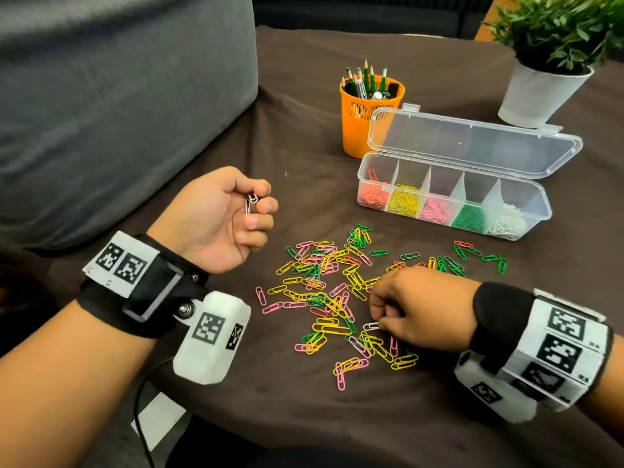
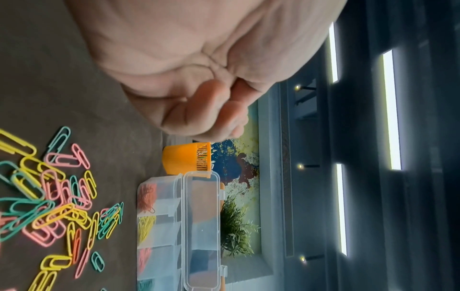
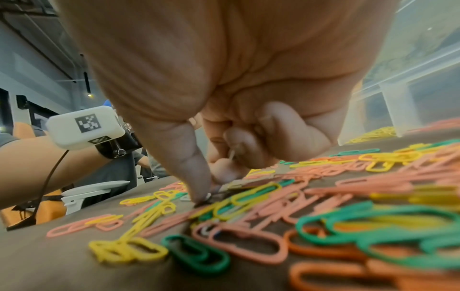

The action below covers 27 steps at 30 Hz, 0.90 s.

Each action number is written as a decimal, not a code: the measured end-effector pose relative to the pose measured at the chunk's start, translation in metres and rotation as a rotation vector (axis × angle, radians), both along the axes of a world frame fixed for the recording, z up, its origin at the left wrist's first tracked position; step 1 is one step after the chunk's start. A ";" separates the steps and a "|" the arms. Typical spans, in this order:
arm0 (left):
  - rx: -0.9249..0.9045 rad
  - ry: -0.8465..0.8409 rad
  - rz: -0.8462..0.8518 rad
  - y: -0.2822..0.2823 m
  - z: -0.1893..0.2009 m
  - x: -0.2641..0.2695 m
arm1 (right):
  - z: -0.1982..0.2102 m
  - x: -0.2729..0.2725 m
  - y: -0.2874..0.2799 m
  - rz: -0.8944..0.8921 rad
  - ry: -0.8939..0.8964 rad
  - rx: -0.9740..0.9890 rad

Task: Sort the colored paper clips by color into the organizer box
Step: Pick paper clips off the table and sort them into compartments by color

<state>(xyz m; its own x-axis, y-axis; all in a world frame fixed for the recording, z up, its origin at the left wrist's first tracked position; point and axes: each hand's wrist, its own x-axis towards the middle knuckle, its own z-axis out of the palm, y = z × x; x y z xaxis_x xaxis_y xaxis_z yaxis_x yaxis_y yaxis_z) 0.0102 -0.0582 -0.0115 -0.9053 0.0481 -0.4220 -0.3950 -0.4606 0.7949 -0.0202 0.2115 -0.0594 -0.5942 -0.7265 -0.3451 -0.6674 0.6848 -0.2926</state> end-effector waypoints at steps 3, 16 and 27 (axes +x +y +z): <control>0.010 -0.007 -0.025 0.007 -0.003 -0.001 | 0.000 0.002 -0.002 0.007 0.000 0.048; -0.024 0.004 -0.183 0.022 -0.021 0.001 | 0.044 -0.048 0.081 -0.740 -0.778 -1.532; -1.531 0.526 -1.046 0.104 0.003 -0.005 | 0.038 -0.043 0.107 -0.992 -0.601 -1.250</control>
<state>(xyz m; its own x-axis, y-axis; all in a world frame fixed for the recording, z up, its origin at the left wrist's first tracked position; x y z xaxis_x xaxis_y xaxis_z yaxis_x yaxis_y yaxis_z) 0.0057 0.0455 -0.0089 -0.7974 0.4838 -0.3607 0.3680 0.8635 0.3448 -0.0629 0.3189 -0.0215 -0.9603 -0.1681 -0.2225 0.2392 -0.0865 -0.9671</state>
